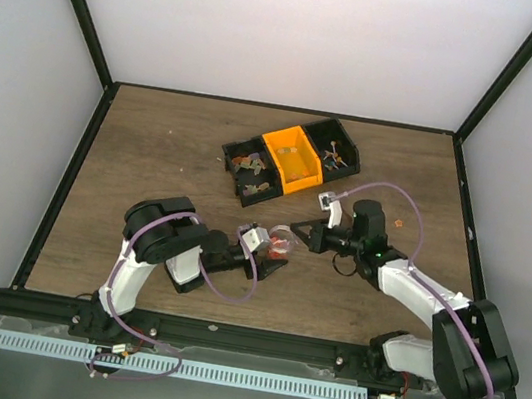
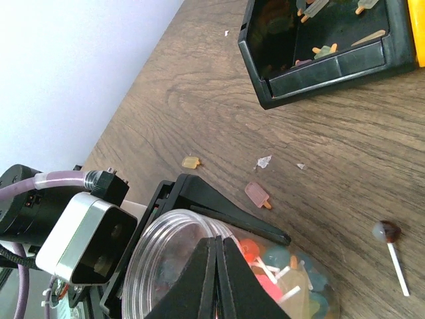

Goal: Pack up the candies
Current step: Screw the bottle lid onto the packing bottle.

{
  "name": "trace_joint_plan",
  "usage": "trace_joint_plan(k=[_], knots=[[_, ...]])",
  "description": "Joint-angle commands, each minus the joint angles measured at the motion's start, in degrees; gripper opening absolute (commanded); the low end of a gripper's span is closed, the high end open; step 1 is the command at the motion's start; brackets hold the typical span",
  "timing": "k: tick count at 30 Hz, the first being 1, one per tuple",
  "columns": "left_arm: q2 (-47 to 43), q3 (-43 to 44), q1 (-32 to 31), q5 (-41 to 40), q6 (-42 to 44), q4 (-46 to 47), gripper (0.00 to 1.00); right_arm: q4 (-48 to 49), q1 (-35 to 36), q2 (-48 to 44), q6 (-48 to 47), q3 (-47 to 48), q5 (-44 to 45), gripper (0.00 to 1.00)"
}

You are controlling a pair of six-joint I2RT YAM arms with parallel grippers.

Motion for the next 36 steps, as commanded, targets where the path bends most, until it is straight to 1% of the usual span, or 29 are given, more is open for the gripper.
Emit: trace_joint_plan(k=[1,10,16,20,23,25,28,32,36], knots=[[3.2,-0.2,1.7,-5.6,-4.4,0.9,0.73,-6.9,1.4,-0.6,1.9,-3.8,-4.2,0.01],[4.2,0.0,2.1,-4.9,-4.6,1.8,0.73,-4.5,4.5,-7.7,8.2,-8.2,-4.3,0.01],[4.6,-0.1,2.1,-4.0,-4.9,3.0,0.73,-6.8,4.8,-11.3,8.8,-9.1,-3.2,0.01],[4.7,-0.2,2.1,-3.4,-5.0,3.4,0.74,-9.3,4.8,-13.6,8.6,-8.5,-0.2,0.01],[4.9,-0.6,2.2,-3.3,-5.2,4.1,0.74,-11.9,3.0,-14.5,7.2,-6.2,1.7,0.01],[5.1,-0.7,2.1,-3.2,-5.2,4.3,0.74,-13.6,-0.7,-14.0,5.2,-3.7,1.6,0.01],[5.3,-0.6,2.1,-3.0,-5.2,4.3,0.74,-14.7,-3.7,-11.4,1.6,0.8,2.8,0.05],[5.5,-0.6,2.3,-2.9,-5.3,4.3,0.74,-15.7,-4.1,-3.0,-4.0,8.3,1.2,0.09],[5.7,-0.6,2.3,-2.8,-5.4,4.4,0.74,-15.5,-4.1,2.5,-7.1,13.1,-0.2,0.13]])
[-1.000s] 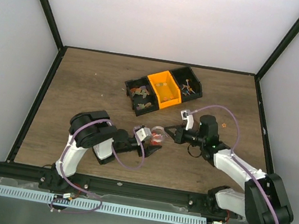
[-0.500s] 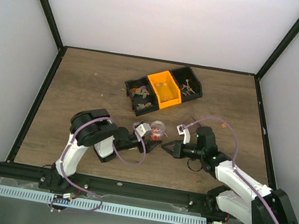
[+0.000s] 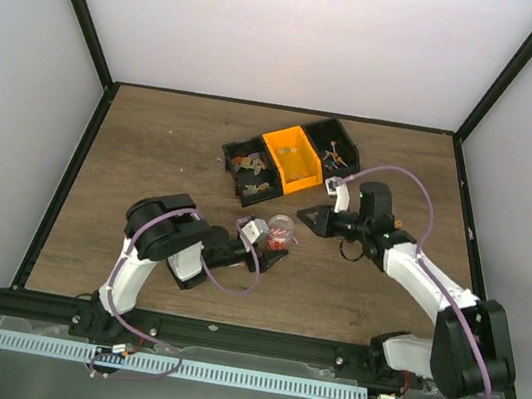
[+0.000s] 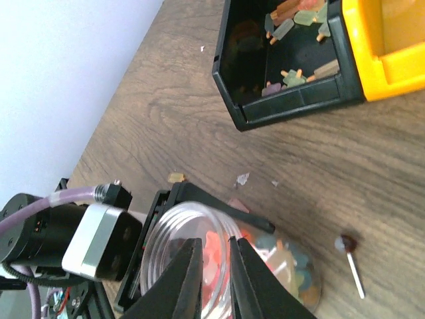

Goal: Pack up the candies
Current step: Screw the bottle lid onto the packing bottle.

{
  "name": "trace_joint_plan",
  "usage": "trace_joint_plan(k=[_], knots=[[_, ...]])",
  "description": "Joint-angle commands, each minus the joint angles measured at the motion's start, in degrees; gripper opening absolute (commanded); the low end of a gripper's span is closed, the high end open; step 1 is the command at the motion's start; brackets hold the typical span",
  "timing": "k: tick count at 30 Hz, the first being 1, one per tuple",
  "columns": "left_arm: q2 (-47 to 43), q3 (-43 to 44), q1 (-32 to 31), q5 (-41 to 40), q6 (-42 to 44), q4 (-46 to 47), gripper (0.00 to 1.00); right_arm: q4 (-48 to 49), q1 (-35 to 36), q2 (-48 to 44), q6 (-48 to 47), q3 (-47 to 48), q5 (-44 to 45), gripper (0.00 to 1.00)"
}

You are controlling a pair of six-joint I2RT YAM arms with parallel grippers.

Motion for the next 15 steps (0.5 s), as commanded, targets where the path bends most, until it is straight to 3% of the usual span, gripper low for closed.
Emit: trace_joint_plan(k=[1,15], knots=[[4.5,-2.2,0.6,-0.4,-2.6,4.4,0.74,-1.5,-0.1,4.7,-6.0,5.4,-2.0,0.14],[4.5,-2.1,0.7,0.0,-2.7,4.2,0.74,3.1,2.7,10.5,-4.2,5.5,-4.0,0.16]])
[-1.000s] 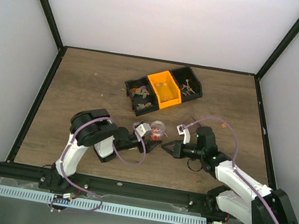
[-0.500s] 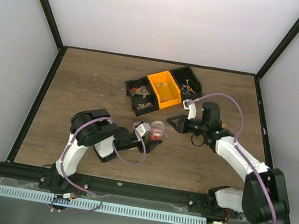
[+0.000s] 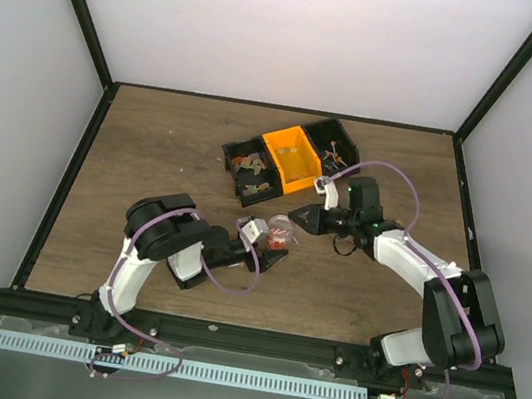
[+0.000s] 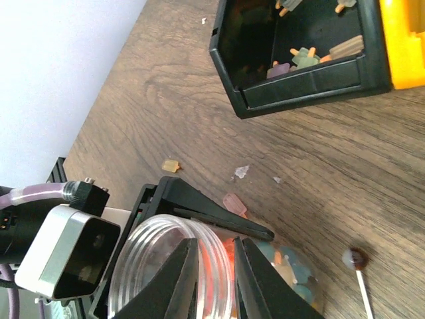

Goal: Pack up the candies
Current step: Screw the bottle lid onto the packing bottle.

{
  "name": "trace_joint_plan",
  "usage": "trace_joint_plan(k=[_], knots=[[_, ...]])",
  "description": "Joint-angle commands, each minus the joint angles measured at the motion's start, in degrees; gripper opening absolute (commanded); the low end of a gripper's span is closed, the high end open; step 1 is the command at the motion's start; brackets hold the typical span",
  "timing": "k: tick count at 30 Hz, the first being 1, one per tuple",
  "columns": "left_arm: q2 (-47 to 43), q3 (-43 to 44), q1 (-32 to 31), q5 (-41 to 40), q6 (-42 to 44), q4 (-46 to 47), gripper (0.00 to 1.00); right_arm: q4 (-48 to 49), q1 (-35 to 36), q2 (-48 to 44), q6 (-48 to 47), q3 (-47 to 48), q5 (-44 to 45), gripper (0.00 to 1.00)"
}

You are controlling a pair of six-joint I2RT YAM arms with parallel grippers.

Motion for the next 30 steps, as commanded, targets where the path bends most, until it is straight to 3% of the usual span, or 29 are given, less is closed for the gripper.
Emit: trace_joint_plan(k=[1,15,18,30], knots=[[4.6,-2.1,0.6,-0.2,-2.6,4.1,0.74,2.7,1.3,-0.1,0.6,0.5,-1.8,0.16],[5.0,-1.8,0.7,0.3,-2.8,4.1,0.68,4.5,2.2,0.9,1.4,-1.9,-2.3,0.12],[5.1,-1.7,0.8,0.3,-2.8,4.0,0.59,4.6,2.1,0.5,1.6,-2.7,-2.4,0.10],[5.2,-1.4,0.8,0.5,-2.9,3.7,0.59,5.2,2.2,-2.8,3.0,-6.9,-2.7,0.04]])
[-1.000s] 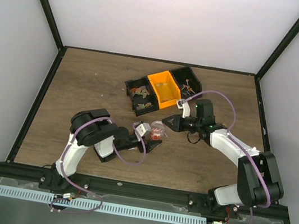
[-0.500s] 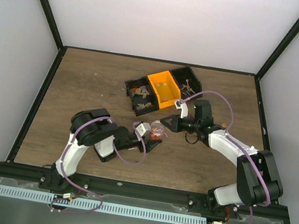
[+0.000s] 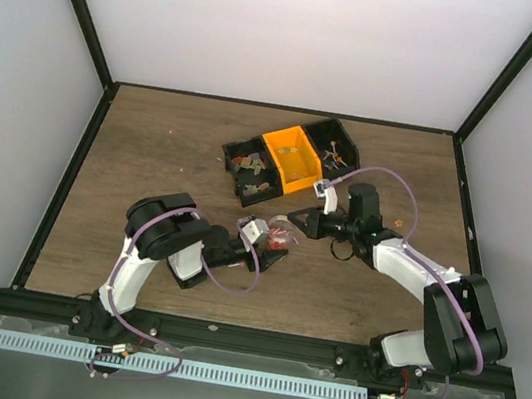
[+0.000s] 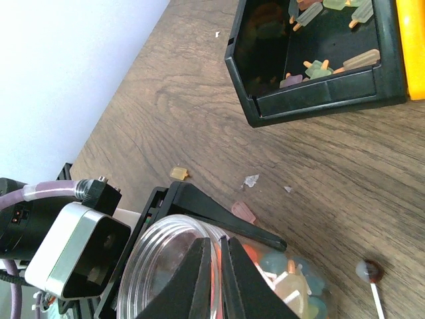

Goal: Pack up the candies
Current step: Screw the bottle lid onto the packing bottle.

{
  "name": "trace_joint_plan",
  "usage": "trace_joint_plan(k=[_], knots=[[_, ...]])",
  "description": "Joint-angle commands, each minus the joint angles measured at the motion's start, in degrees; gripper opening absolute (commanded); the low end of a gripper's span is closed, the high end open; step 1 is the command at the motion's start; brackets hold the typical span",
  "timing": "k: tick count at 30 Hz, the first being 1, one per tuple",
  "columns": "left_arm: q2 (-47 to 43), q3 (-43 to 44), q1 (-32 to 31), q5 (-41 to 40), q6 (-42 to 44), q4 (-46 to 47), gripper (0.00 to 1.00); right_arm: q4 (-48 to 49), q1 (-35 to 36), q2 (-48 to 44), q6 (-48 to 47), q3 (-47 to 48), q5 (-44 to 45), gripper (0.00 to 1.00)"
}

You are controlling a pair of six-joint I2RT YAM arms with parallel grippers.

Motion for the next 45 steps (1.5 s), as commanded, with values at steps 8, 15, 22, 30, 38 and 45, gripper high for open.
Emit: trace_joint_plan(k=[8,15,22,30,38,45], knots=[[4.8,-1.5,0.5,-0.5,-4.1,3.1,0.60,-1.7,1.4,-3.8,2.3,-6.7,-5.0,0.01],[5.0,-1.1,0.7,-0.3,-4.2,2.9,0.60,2.0,3.0,-6.9,6.2,-12.4,-5.4,0.01],[5.1,-1.0,0.6,0.0,-4.3,2.7,0.60,3.4,4.5,-13.0,10.3,-17.1,-5.1,0.01],[5.2,-1.5,0.6,0.3,-4.4,3.7,0.60,-1.1,3.8,-20.3,11.6,-17.1,-0.6,0.01],[5.4,-1.3,0.8,1.0,-4.1,3.6,0.61,-9.0,-4.3,-12.4,2.8,-3.7,1.8,0.12],[6.7,-2.3,0.7,2.0,-3.8,7.5,0.64,-5.5,-3.3,-1.1,1.2,3.8,-0.1,0.20]])
